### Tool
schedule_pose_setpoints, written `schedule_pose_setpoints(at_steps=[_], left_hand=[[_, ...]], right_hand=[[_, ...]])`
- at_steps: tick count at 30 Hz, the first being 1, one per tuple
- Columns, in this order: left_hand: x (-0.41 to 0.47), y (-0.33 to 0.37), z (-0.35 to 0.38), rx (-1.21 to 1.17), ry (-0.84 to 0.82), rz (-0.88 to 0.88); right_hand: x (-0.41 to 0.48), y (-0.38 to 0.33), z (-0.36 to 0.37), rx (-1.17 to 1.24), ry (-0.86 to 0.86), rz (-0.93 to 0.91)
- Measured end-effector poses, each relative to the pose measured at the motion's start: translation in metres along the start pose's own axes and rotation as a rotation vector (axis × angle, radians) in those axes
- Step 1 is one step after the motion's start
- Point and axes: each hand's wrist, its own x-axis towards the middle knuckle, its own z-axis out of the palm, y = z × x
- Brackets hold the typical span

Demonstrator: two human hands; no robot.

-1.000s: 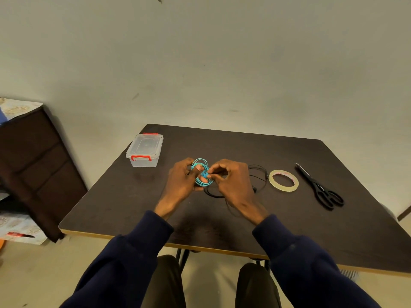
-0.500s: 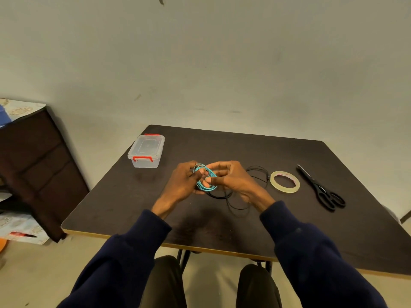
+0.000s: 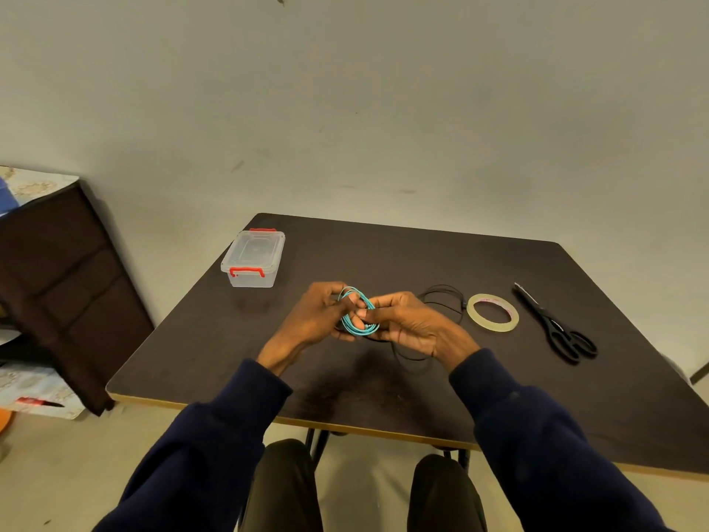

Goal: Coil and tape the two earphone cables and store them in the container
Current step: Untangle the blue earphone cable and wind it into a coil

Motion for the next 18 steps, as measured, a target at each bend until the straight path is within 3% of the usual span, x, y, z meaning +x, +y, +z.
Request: schedule_pose_setpoints(at_steps=[9,18], left_hand=[[-0.002,-0.001,-0.008,-0.187,-0.007,-0.158],[-0.004,-0.006,-0.013,-0.244,0.020,-0.191]], right_hand=[[0.001,0.008,-0.016,0.235,-0.015,0.020],[0.001,0.008,-0.010,0.186,-0.073,-0.037]])
